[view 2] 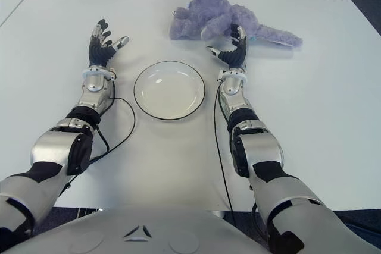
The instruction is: Put the doll into the plate.
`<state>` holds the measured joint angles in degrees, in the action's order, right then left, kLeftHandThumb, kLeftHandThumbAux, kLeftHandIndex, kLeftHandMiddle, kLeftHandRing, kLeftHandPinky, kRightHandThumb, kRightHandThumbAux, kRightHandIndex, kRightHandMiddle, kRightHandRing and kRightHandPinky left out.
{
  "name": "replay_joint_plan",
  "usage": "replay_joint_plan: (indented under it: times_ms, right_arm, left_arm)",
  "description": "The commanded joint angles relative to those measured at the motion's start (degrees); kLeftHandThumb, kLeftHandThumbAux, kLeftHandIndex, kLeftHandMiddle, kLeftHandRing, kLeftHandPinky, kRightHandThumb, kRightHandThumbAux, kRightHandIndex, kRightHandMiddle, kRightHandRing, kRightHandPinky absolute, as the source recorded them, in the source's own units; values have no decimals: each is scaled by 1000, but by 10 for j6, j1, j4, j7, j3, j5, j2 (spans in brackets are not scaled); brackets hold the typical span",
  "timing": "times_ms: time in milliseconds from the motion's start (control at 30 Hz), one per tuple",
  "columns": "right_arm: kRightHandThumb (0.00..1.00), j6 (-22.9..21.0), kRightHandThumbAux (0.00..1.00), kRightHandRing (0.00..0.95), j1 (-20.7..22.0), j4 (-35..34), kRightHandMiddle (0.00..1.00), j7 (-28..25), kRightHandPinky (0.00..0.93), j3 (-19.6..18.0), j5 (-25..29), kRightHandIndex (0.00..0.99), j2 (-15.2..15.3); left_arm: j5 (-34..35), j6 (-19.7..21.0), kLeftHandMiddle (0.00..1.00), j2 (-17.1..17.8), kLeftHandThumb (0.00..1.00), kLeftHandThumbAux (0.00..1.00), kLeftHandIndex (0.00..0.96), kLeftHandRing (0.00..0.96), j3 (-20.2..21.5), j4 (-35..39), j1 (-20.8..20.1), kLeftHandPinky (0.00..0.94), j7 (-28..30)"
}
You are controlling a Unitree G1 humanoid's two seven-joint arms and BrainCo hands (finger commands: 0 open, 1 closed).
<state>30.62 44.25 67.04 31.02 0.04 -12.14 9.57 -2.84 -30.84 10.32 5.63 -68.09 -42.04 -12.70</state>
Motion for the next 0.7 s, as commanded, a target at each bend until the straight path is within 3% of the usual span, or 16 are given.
replay_joint_plan:
  times_ms: [33, 400, 700]
  right_arm:
    - [0, 37, 935, 216, -196, 77, 227, 79, 228, 54, -63, 191, -48]
    - [0, 118, 897, 217, -137, 14, 232, 178, 199, 81, -107, 184, -29]
    - [0, 165, 846, 206, -88, -23, 222, 227, 181, 86, -132, 173, -8]
  left_arm:
    - [-31, 38, 88, -51, 0, 699, 51, 104, -18, -92, 173, 135, -14]
    - [-32, 38, 85, -49, 0, 690, 46, 102, -19, -93, 174, 134, -11]
    - [-34, 37, 85, -50, 0, 695, 45, 104, -21, -93, 171, 135, -14]
